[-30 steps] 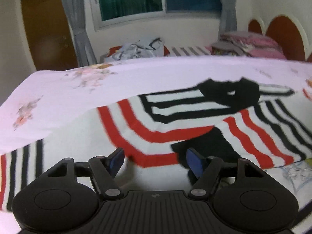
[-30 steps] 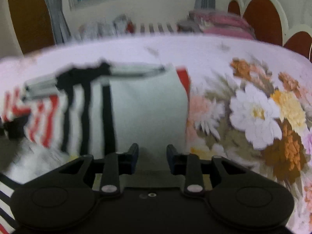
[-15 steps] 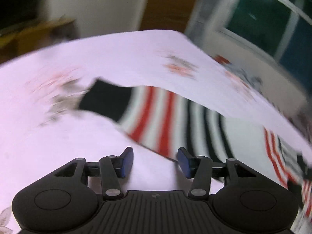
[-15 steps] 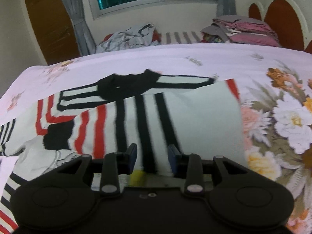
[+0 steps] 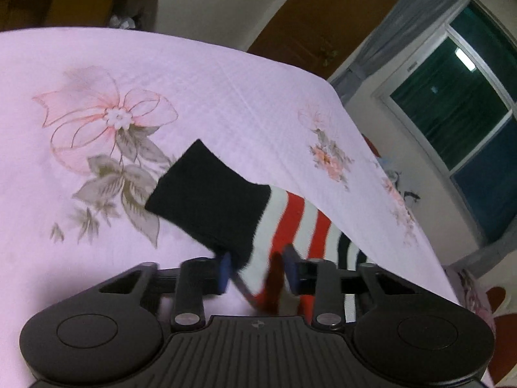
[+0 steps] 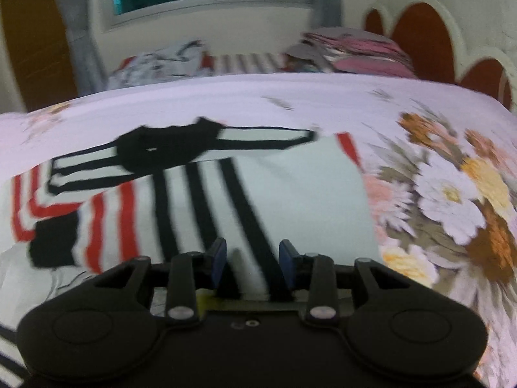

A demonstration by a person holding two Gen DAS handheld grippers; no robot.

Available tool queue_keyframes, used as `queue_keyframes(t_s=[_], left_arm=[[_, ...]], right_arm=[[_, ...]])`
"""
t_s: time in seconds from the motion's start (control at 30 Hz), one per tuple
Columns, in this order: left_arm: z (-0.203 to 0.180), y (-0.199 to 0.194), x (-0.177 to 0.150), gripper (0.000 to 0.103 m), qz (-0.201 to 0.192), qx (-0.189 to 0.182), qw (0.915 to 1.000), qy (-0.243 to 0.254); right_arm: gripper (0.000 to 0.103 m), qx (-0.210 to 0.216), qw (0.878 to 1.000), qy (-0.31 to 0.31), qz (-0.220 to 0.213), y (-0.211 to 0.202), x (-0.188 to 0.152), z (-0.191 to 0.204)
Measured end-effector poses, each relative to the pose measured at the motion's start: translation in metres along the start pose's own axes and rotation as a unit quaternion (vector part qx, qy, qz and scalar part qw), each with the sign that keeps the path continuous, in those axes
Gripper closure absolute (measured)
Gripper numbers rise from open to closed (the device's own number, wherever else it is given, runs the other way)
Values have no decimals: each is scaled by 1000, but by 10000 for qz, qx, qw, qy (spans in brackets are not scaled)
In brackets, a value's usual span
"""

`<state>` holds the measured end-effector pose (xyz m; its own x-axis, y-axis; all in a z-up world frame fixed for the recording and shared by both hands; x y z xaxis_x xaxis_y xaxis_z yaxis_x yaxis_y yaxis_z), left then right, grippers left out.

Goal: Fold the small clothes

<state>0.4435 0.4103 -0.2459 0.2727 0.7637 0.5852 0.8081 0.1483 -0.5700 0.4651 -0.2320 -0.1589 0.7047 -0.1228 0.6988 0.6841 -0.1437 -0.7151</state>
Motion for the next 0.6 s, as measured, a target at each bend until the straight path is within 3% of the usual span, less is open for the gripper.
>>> queue_keyframes(t_s=[0.07,0.1,0.17,0.33,0.43,0.6], left_arm=[[0,4,4,96,74,80,9998,151],[-2,5,6,98,109,67,9998,179],[-17,0,8,99,62,92,9986,511],[-105,-7,-6,99,0,-620,9876,1441],[-172,-7,-33,99,128,-1113,9712,2101],[-279,-4,-99,99,545,-1748,9299,3190]], right_arm=[[67,-11,9999,108,-22,-3,2,-8],[67,-3,9999,111,-52,-5,3,-10],[65,10,9999,92,-133,-9,5,-13],[62,69,9994,186,-273,-15,13,-17],[62,149,9989,288,-339,-18,15,-20],[61,254,9980,409,-404,-21,16,-31]])
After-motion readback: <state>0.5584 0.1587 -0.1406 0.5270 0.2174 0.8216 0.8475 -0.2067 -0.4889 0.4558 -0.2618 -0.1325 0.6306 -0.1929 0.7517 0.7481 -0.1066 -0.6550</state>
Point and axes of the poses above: each gripper's, at about its wrist camera, not at the fingertips, and y roughly the way its jaws point, z to its left, x to its top, the point moved 7 cm from there along y, roughly the way its jaws point, and after that the axes turned 4 degrees about -x, right-handed, at the moved point
